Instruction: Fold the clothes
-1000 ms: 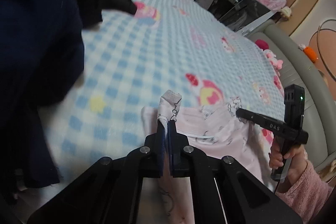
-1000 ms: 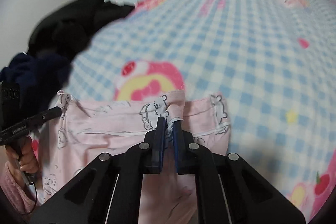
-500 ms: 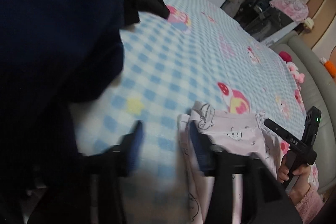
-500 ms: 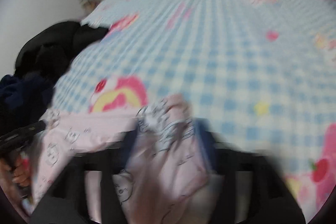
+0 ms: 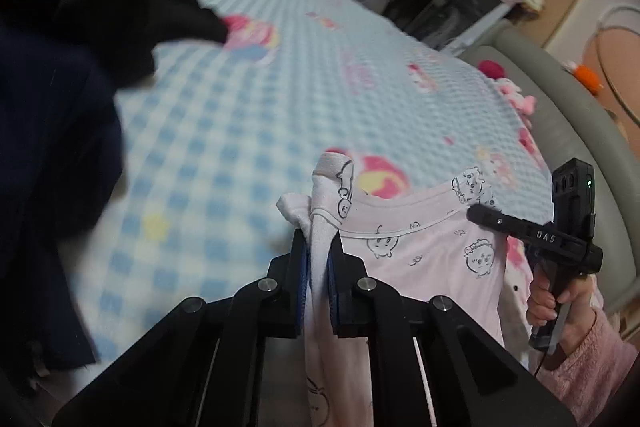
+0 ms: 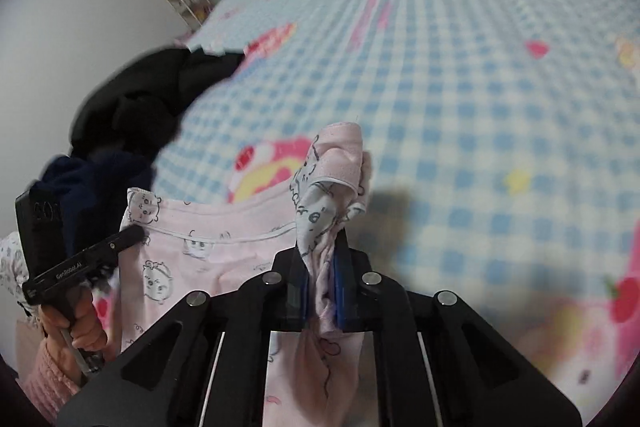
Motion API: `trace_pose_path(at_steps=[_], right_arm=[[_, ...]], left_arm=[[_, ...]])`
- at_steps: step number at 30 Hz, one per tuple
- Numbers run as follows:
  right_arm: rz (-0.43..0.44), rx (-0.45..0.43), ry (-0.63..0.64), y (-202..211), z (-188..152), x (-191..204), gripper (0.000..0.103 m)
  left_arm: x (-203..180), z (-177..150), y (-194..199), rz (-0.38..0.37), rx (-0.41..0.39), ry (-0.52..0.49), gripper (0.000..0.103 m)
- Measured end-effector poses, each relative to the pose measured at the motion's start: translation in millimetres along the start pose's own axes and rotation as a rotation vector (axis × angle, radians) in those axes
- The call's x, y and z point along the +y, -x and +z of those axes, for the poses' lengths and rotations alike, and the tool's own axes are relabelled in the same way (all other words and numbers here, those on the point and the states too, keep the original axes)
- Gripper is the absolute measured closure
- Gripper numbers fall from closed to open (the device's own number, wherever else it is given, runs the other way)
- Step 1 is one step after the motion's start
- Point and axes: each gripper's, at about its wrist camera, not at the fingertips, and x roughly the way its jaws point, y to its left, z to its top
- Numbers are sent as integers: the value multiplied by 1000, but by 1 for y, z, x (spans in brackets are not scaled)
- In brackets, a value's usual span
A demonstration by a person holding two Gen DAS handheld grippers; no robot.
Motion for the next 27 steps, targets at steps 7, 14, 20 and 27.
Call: trace_pose_path(at_steps=[7,14,20,27], right_arm=[[-80,8,-182,-23,28,-41,81],[-11,-28,-279,18,-26,-49,52],[137,-16,-409,92,-149,-23,52],[219,43,-402,99,-237,10,35]], left_arm=[[9,29,-82,187,147,23,58],[-10,-23,19,0,94,76,47],[-35,-125,69,-26,172,235,45],[-39,-213,74,-191,218,445,47]])
